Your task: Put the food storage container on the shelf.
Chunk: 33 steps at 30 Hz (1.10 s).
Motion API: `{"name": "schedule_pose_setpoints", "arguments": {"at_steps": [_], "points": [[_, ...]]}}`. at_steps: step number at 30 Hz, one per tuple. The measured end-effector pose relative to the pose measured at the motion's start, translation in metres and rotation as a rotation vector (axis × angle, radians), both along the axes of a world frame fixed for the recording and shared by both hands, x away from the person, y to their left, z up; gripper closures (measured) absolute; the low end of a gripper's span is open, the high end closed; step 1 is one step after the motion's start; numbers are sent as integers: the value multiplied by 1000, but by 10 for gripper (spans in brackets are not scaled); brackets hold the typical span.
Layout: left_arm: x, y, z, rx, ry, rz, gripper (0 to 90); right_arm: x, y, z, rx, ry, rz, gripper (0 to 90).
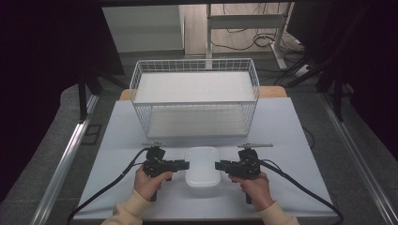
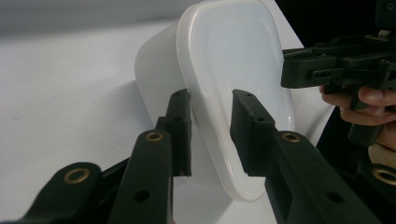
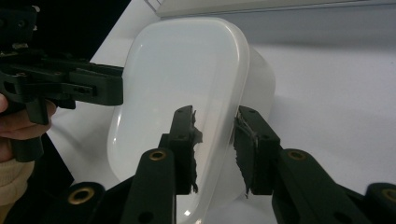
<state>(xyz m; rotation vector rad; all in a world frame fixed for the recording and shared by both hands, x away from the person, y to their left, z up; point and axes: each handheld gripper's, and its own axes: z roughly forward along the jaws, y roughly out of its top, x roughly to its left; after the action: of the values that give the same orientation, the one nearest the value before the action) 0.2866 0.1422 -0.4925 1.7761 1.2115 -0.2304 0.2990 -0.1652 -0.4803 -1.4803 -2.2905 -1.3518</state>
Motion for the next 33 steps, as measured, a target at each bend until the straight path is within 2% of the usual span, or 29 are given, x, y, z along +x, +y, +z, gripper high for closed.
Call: {"name": "schedule_pose_setpoints", "arguments": {"at_steps": [17, 33], "points": [[-7, 4, 9, 8, -65, 4, 785, -6, -2, 5, 20, -33, -6, 775], [-8, 6, 13, 2, -81, -1, 799, -7, -2, 7, 19, -60, 2, 779]]}}
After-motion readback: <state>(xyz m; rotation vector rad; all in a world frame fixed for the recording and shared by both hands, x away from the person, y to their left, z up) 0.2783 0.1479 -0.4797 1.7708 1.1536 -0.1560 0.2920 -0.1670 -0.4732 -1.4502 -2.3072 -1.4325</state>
